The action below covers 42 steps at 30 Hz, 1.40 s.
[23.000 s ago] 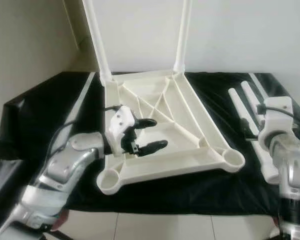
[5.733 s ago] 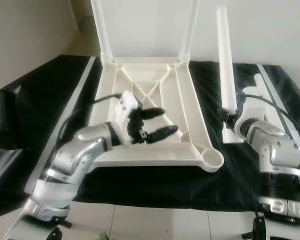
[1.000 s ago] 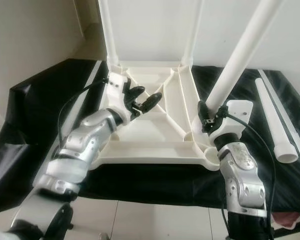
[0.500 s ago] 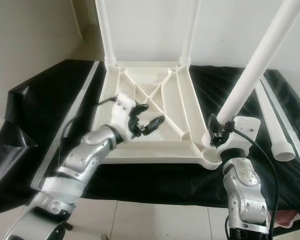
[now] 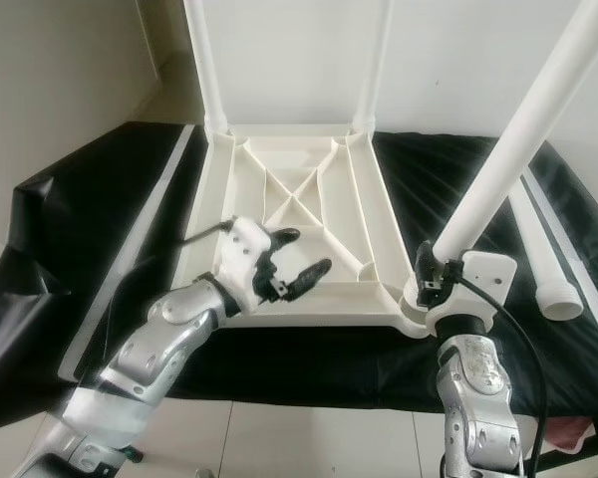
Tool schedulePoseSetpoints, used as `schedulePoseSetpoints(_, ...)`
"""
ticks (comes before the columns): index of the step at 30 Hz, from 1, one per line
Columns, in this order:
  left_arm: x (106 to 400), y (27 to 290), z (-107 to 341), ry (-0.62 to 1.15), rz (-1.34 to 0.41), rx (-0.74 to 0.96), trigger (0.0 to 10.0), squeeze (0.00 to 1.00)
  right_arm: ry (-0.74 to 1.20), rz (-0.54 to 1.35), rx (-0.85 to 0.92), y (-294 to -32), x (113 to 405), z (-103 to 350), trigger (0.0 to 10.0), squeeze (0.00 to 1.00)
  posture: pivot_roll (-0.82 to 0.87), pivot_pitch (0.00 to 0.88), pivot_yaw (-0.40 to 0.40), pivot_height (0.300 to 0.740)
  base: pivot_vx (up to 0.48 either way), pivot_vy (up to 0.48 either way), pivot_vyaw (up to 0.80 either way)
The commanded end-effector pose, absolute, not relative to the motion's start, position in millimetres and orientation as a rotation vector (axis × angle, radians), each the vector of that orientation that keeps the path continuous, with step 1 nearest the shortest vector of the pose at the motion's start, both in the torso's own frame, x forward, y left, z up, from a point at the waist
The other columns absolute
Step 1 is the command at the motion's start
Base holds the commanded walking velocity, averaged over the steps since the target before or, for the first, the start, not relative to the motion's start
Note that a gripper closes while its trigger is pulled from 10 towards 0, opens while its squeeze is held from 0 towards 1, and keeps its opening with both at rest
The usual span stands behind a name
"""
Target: Building children table
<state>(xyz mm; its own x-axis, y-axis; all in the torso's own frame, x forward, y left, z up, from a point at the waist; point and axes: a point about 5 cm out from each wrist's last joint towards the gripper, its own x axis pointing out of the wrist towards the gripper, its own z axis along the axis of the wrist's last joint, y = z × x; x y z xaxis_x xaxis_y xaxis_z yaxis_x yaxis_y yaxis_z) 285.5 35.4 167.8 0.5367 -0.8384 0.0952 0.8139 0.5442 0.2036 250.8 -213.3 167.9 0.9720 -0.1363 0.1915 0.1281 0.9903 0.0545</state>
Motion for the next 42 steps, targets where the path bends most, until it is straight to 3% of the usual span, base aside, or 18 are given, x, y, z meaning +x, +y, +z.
schedulePoseSetpoints(1,268,27,164,-0.193,-1.294,0.218,10.0,0.00,-0.231,-0.131,0.043,-214,250,173,10.0,0.00,-0.03,0.000,-0.011,0.740,0.000,0.000,0.00)
schedulePoseSetpoints(12,261,31,153,-0.086,-1.394,0.295,10.0,0.00,-0.241,-0.146,-0.006,-218,252,175,10.0,0.00,-0.03,0.000,-0.012,0.740,0.000,0.000,0.00)
schedulePoseSetpoints(20,266,28,149,-0.054,-1.350,0.326,10.0,0.00,-0.250,-0.139,-0.057,-216,245,171,10.0,0.00,-0.03,0.000,-0.016,0.740,0.000,0.000,0.00)
schedulePoseSetpoints(28,279,31,154,-0.033,-1.288,0.311,10.0,0.00,-0.235,-0.108,-0.024,-205,240,159,10.0,0.00,-0.04,0.000,-0.011,0.740,0.000,0.000,0.00)
schedulePoseSetpoints(33,276,30,169,-0.026,-1.307,0.190,10.0,0.00,-0.198,-0.093,0.040,-195,241,141,10.0,0.00,-0.04,0.000,-0.006,0.740,0.000,0.000,0.00)
schedulePoseSetpoints(42,279,30,173,-0.019,-1.283,0.164,10.0,0.00,-0.176,-0.081,0.021,-198,238,132,10.0,0.00,-0.03,0.000,-0.007,0.740,0.000,0.000,0.00)
